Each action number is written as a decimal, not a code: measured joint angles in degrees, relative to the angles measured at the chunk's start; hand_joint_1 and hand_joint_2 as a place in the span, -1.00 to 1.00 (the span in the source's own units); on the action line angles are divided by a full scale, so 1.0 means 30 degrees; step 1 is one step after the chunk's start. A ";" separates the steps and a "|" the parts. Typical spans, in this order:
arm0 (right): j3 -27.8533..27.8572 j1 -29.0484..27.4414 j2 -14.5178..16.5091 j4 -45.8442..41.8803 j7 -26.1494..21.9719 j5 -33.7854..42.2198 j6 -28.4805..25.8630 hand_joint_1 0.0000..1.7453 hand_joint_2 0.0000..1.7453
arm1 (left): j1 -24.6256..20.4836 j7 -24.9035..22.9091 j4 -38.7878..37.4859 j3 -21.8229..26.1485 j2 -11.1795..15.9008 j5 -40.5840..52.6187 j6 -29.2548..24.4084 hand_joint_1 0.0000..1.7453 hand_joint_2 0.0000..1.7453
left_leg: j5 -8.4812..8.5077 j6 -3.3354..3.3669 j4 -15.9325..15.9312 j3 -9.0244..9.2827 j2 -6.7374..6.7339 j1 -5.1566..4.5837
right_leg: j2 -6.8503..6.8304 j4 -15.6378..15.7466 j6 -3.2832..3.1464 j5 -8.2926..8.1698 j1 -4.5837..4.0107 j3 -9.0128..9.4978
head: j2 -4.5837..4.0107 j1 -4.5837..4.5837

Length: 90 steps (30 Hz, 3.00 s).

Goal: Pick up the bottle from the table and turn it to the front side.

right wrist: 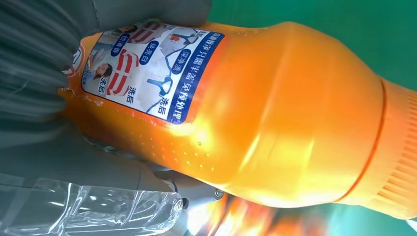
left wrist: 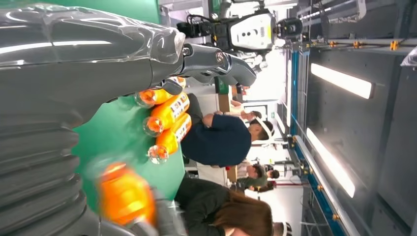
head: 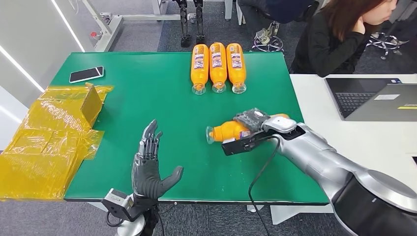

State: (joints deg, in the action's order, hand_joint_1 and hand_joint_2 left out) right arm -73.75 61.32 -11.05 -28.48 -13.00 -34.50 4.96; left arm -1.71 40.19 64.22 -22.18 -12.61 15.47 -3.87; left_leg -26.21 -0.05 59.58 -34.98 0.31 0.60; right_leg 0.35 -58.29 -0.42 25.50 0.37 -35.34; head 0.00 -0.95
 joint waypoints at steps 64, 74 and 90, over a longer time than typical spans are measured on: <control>1.3699 -1.8012 0.0077 -1.8048 -0.1004 -1.0379 -1.2299 1.00 1.00 | 0.0831 -0.0548 0.2304 0.0635 -0.0009 -0.0763 0.4583 -1.00 1.00 | -0.0081 0.0006 -0.0030 -0.0008 0.0015 -0.0001 | -0.0027 0.0011 0.0000 0.0091 -0.0001 0.0003 | 0.0000 0.0000; 1.3316 -1.7105 0.0802 -1.7525 -0.2251 -0.8717 -1.3110 1.00 1.00 | 0.1047 -0.0976 0.2750 -0.0582 0.0160 -0.1914 0.6393 -1.00 1.00 | -0.0080 0.0006 -0.0033 -0.0007 0.0014 0.0000 | -0.0026 0.0007 -0.0001 0.0091 -0.0001 0.0002 | 0.0000 -0.0002; 1.1482 -1.5462 0.3180 -1.5510 -0.4444 -0.4280 -1.3628 1.00 1.00 | 0.0788 -0.0947 0.3222 -0.2514 0.0133 -0.1595 0.6054 -1.00 1.00 | -0.0078 0.0003 -0.0035 -0.0007 0.0016 0.0003 | -0.0027 0.0003 -0.0001 0.0092 -0.0003 0.0003 | 0.0000 -0.0002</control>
State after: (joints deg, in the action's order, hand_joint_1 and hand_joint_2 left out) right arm -39.31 14.94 -1.51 -75.01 -26.33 -47.34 -35.92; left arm 0.66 37.35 73.89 -29.73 -12.21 10.69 14.29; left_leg -26.44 -0.04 59.47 -34.99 0.36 0.61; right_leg 0.27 -58.28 -0.42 25.77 0.36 -35.33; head 0.00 -0.95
